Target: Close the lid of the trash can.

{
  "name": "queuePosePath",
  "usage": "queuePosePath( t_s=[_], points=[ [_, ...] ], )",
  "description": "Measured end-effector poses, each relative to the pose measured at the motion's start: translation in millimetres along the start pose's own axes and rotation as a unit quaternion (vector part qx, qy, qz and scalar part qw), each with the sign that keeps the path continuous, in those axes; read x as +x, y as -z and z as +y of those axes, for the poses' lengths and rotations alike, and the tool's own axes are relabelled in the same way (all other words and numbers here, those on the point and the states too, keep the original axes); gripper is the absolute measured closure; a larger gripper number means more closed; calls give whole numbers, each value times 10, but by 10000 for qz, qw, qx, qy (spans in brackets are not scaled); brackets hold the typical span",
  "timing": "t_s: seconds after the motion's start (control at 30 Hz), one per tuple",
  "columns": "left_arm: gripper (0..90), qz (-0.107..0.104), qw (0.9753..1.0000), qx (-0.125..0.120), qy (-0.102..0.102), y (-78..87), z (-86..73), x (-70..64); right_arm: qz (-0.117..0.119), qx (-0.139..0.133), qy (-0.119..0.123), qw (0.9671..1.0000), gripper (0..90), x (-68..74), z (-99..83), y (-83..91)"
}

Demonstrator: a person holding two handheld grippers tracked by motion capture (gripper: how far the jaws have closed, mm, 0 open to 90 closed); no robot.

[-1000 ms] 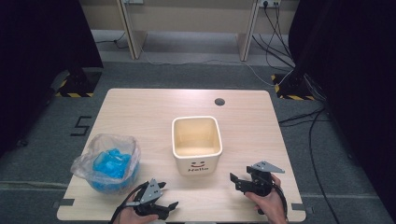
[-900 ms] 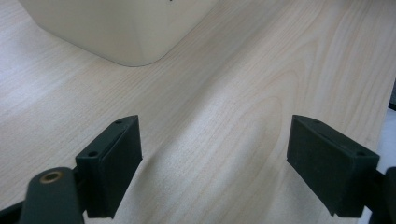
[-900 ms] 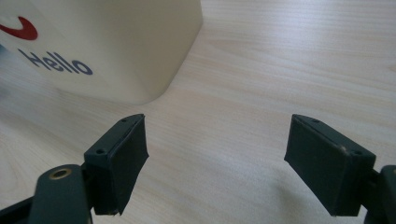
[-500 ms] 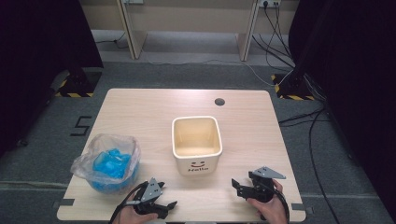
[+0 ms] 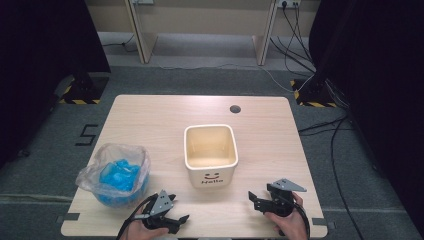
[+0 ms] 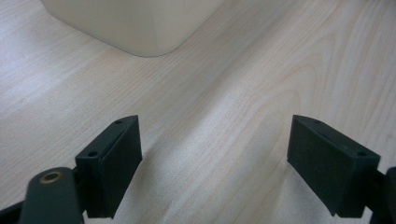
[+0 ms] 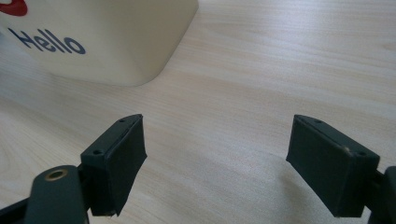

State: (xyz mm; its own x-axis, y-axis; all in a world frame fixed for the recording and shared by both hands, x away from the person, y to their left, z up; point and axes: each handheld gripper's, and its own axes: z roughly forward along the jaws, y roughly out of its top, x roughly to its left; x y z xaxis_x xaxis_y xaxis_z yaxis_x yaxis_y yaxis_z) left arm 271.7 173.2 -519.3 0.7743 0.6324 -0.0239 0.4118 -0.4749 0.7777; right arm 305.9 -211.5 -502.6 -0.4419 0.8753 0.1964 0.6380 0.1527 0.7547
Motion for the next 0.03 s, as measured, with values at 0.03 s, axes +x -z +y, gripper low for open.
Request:
queuePosePath(
  t_s=[0.03],
  points=[
    [171, 2, 10000, -6, 2, 0, 0, -1, 2, -1, 2, 10000, 194, -3, 0, 1]
  ],
)
